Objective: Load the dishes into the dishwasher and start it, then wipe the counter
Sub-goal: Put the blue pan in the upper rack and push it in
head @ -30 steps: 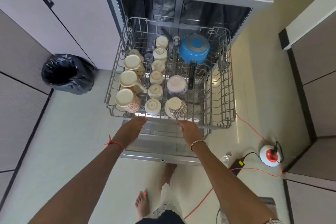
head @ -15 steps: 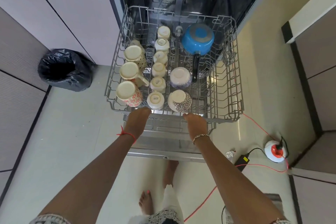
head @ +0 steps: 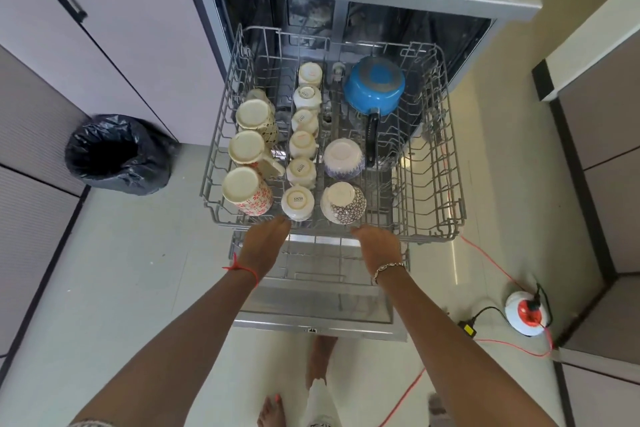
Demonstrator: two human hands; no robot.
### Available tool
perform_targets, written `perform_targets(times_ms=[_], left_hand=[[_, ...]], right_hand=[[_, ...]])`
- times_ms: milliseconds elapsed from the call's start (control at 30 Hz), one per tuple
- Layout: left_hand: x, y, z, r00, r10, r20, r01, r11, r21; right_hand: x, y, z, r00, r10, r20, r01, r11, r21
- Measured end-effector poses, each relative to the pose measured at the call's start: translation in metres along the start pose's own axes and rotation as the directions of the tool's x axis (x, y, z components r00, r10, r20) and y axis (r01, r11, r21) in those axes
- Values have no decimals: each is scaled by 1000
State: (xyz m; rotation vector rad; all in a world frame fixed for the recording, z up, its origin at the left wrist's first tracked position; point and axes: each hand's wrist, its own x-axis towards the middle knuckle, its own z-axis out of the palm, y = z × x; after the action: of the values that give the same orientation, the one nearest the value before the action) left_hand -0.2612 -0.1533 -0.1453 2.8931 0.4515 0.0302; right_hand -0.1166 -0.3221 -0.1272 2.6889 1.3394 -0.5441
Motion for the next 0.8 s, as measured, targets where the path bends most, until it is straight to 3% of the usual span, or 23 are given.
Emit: perform_targets(times_ms=[433, 800], left_hand=[[106, -35, -14, 996, -78, -39, 77, 996, -35], [188, -73, -15, 999, -15, -41, 20, 994, 109]], right_hand=[[101, 30, -49, 997, -68, -31, 67, 997, -33], [182, 51, -75, 996, -85, -41, 83, 995, -49]])
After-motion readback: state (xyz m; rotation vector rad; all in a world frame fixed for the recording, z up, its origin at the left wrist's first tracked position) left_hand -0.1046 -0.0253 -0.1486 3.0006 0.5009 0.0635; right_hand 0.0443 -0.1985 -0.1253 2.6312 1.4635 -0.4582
